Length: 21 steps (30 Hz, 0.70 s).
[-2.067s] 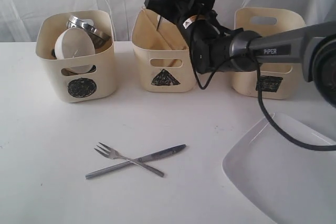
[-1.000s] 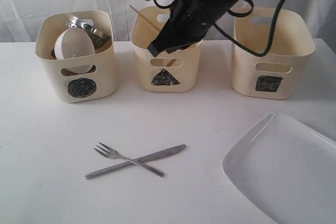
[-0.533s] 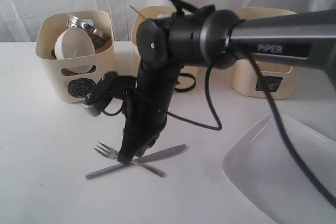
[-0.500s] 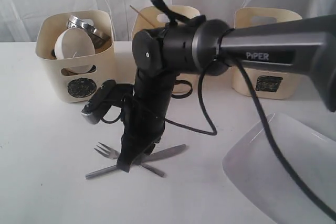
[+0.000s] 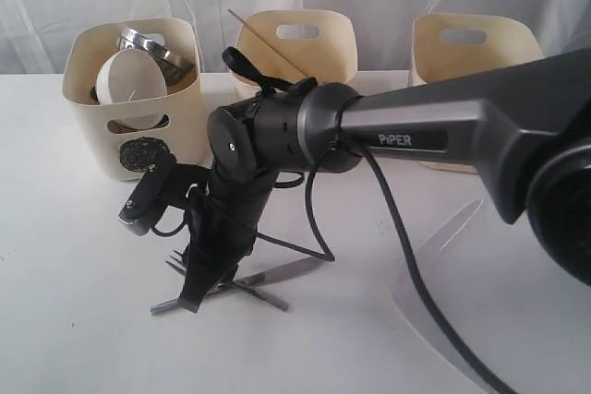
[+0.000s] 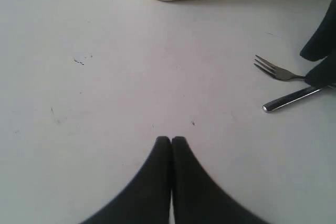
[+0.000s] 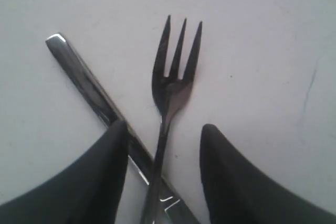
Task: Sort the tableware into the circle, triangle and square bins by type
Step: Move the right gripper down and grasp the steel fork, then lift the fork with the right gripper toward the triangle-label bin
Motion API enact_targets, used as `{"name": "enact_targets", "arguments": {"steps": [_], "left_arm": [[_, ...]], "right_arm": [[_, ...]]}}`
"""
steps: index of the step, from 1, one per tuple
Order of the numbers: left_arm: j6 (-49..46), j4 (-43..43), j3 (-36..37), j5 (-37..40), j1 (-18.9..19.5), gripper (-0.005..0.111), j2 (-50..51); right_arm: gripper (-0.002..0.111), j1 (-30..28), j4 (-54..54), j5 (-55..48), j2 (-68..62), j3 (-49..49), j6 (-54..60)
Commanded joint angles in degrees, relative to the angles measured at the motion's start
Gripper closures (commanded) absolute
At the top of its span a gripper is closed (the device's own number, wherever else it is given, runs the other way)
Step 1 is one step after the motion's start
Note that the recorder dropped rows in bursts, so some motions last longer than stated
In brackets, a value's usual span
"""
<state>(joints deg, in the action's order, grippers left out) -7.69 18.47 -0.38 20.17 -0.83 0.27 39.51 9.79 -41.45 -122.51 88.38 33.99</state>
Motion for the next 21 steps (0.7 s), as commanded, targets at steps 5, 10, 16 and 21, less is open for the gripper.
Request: {"name": "enact_targets", "arguments": {"steps": [5, 10, 16, 21], "left_arm": [[0.1, 0.4, 0.4, 1.7, 0.1, 0.107, -0.3], [0.1, 0.4, 0.4, 1.7, 0.1, 0.107, -0.3], [0.1, 0.4, 0.4, 1.7, 0.1, 0.107, -0.3], [0.1, 0.4, 0.4, 1.7, 0.1, 0.107, -0.3]], "right_arm": [[0.07, 0.0, -1.2, 0.2, -1.9, -0.5, 0.3], [0.088, 0.0, -1.2, 0.0, -2.0, -0.5, 0.3], [0.108, 0.0, -1.1, -1.0, -2.0, -0.5, 0.3], [0.108, 0.0, -1.1, -1.8, -0.4, -0.5, 0.3]]}}
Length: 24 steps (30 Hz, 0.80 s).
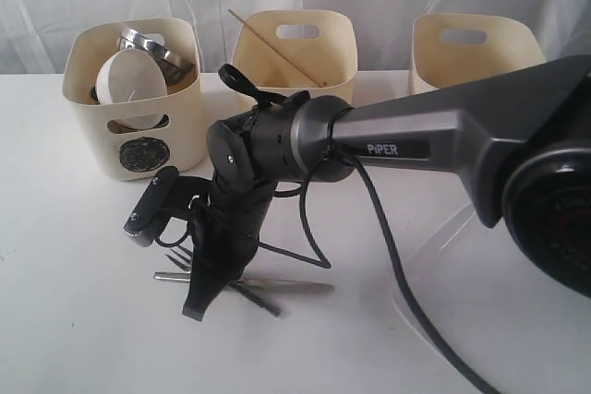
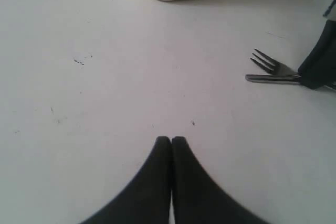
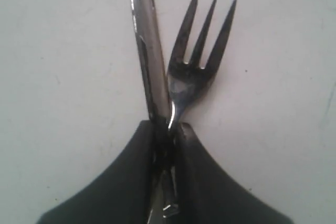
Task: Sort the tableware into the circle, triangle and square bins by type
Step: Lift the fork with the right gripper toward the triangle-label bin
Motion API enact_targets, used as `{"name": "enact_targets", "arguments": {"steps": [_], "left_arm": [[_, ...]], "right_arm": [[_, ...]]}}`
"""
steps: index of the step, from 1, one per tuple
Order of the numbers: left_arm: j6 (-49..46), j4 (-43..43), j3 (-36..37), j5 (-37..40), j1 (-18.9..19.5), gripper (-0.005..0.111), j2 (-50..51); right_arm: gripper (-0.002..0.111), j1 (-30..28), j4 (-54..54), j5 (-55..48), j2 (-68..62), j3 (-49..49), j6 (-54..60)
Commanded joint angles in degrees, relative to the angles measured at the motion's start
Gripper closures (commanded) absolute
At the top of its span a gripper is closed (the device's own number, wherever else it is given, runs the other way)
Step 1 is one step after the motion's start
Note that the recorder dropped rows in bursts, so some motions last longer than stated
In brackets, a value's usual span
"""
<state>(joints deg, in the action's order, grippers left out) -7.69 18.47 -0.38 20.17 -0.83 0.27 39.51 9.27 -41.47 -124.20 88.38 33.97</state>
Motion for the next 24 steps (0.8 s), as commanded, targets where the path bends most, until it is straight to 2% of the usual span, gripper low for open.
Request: {"name": "enact_targets", "arguments": {"steps": [1, 19, 24], "left_arm": [[0.1, 0.4, 0.4, 1.7, 0.1, 0.107, -0.3], [0.1, 0.4, 0.4, 1.7, 0.1, 0.107, -0.3], [0.1, 0.4, 0.4, 1.7, 0.1, 0.107, -0.3]], "right_arm": [[0.108, 0.0, -0.5, -1.8, 1.8, -0.5, 0.3], [0.108, 0.0, -0.3, -4.3, 9.2, -0.5, 0.2], [0.108, -0.3, -7.3, 0.2, 16.0, -0.5, -3.7]]}}
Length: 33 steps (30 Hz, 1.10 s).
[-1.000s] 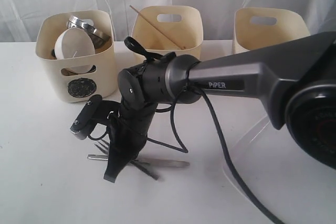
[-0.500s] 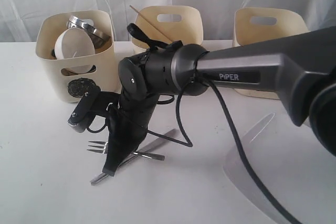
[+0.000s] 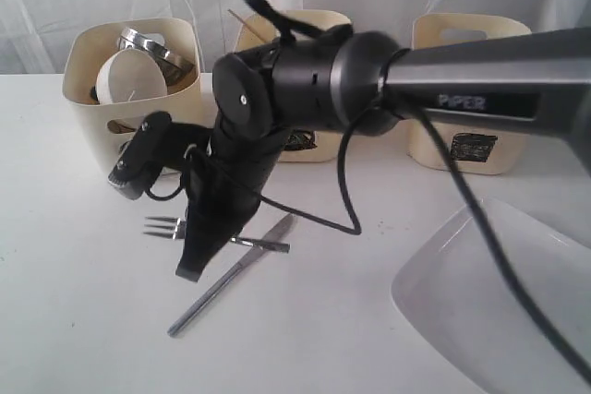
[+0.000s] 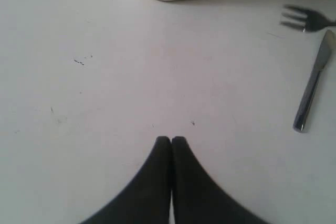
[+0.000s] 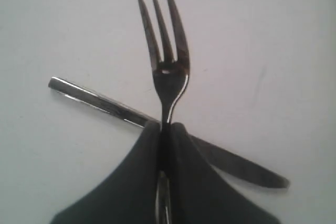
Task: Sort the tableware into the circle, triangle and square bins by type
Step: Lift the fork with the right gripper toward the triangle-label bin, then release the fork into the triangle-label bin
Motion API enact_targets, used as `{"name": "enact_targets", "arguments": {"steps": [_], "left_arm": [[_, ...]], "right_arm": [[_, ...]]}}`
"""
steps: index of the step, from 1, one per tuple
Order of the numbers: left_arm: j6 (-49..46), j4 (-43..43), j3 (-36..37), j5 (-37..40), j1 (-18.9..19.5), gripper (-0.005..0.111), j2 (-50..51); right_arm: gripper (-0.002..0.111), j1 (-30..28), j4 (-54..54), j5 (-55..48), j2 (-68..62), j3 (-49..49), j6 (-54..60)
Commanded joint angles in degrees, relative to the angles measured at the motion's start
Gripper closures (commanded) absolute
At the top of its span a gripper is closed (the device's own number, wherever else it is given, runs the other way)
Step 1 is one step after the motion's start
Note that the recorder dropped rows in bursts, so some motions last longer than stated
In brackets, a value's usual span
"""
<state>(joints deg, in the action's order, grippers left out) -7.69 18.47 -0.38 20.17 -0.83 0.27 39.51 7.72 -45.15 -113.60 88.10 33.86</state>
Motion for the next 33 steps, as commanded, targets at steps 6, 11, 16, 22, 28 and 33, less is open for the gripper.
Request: {"name": "enact_targets", "arguments": {"steps": [6, 11, 16, 22, 28, 33], "left_arm": [[0.1, 0.4, 0.4, 1.7, 0.1, 0.107, -0.3], [0.1, 0.4, 0.4, 1.7, 0.1, 0.107, -0.3], [0.1, 0.4, 0.4, 1.7, 0.1, 0.107, -0.3], [0.1, 0.4, 0.4, 1.7, 0.1, 0.107, -0.3], [0.1, 0.4, 0.4, 1.7, 0.1, 0.107, -0.3], [0.1, 0.4, 0.4, 1.7, 0.1, 0.107, -0.3]], "right_arm": [[0.108, -4.4, -20.1, 16.4, 12.5, -0.2, -28.2], [0.108, -8.9, -19.9, 25.0, 13.1, -0.2, -39.9], [0.108, -13.4, -19.9, 40.9, 12.9, -3.7, -53.1], [0.108, -18.7, -19.8, 60.9, 11.7, -11.2, -61.0], [0.108, -22.2, -16.6, 75.4, 6.2, -12.2, -61.0], [0.108, -23.6, -14.8, 91.5, -0.6, -10.4, -61.0]]}}
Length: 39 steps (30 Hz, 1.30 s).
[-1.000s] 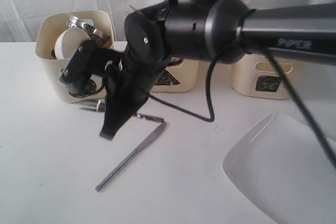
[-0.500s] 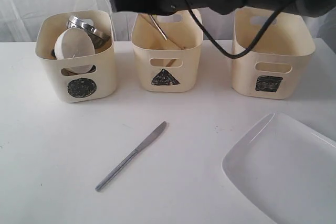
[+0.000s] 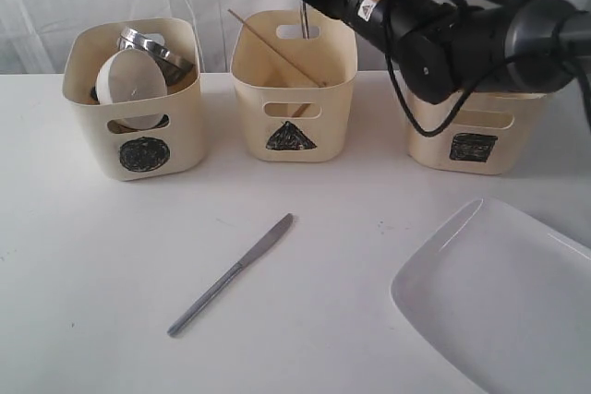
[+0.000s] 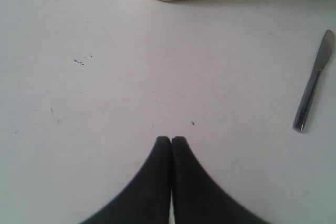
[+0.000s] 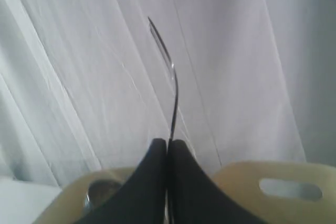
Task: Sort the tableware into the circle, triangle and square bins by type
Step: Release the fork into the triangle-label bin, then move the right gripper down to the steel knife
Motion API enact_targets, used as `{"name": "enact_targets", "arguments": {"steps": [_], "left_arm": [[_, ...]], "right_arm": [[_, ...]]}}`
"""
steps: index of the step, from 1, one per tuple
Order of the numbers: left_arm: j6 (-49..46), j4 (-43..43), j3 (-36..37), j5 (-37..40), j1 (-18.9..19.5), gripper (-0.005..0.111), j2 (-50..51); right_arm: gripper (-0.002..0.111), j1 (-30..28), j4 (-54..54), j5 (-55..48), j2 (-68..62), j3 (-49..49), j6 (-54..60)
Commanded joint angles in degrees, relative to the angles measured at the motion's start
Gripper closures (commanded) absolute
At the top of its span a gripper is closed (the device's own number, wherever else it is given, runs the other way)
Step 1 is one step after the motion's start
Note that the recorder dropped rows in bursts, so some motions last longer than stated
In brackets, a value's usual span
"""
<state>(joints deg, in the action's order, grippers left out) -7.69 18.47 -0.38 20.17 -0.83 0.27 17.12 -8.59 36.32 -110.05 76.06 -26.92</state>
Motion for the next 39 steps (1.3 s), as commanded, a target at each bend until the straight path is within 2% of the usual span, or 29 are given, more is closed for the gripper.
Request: {"name": "enact_targets", "arguments": {"steps": [1, 12, 20, 22, 24, 28, 32, 34, 35, 36, 37, 38, 39], "left_arm": [[0.1, 0.4, 0.4, 1.7, 0.1, 0.107, -0.3], [0.1, 0.4, 0.4, 1.7, 0.1, 0.107, -0.3], [0.1, 0.4, 0.4, 1.7, 0.1, 0.107, -0.3], [0.1, 0.4, 0.4, 1.7, 0.1, 0.107, -0.3], [0.1, 0.4, 0.4, 1.7, 0.1, 0.107, -0.3], [0.1, 0.4, 0.4, 1.7, 0.1, 0.107, -0.3], [0.1, 0.4, 0.4, 1.7, 0.1, 0.107, -0.3], [0.1, 0.4, 0.4, 1.7, 0.1, 0.107, -0.3], [0.1, 0.4, 0.4, 1.7, 0.1, 0.107, -0.3], [0.1, 0.4, 0.4, 1.7, 0.1, 0.107, -0.3], [0.1, 0.4, 0.4, 1.7, 0.1, 0.107, -0.3], [0.1, 0.4, 0.4, 1.7, 0.1, 0.107, -0.3], [0.1, 0.4, 0.4, 1.7, 0.1, 0.107, -0.3]], "right_arm": [[0.108, -1.3, 1.5, 8.9, -5.9, 2.6, -0.2], [0.107, -1.7, -0.1, 1.2, -17.0, 13.2, -0.2], [0.079, -1.7, -0.3, -1.8, -17.4, 14.7, -0.1], [0.077, -1.7, -0.3, -2.3, -16.8, 14.6, -2.2], [0.077, -1.7, -0.9, -4.3, -15.5, 14.6, -9.1], [0.077, -1.7, -12.0, -17.1, -9.7, 14.6, -28.5], [0.085, -0.5, -33.5, -36.3, -2.5, 14.5, -35.3], [0.093, 1.0, -35.7, -48.4, 0.5, 14.5, -32.6], [0.104, 2.4, -33.7, -60.0, 3.0, 14.5, -25.6], [0.108, 2.9, -31.6, -64.7, 3.9, 14.5, -20.1], [0.108, 3.5, -26.3, -71.3, 5.0, 14.5, -8.1], [0.108, 3.7, -22.1, -74.1, 5.3, 14.5, -0.6], [0.108, 4.1, -13.4, -78.5, 5.3, 14.5, 12.4]]}}
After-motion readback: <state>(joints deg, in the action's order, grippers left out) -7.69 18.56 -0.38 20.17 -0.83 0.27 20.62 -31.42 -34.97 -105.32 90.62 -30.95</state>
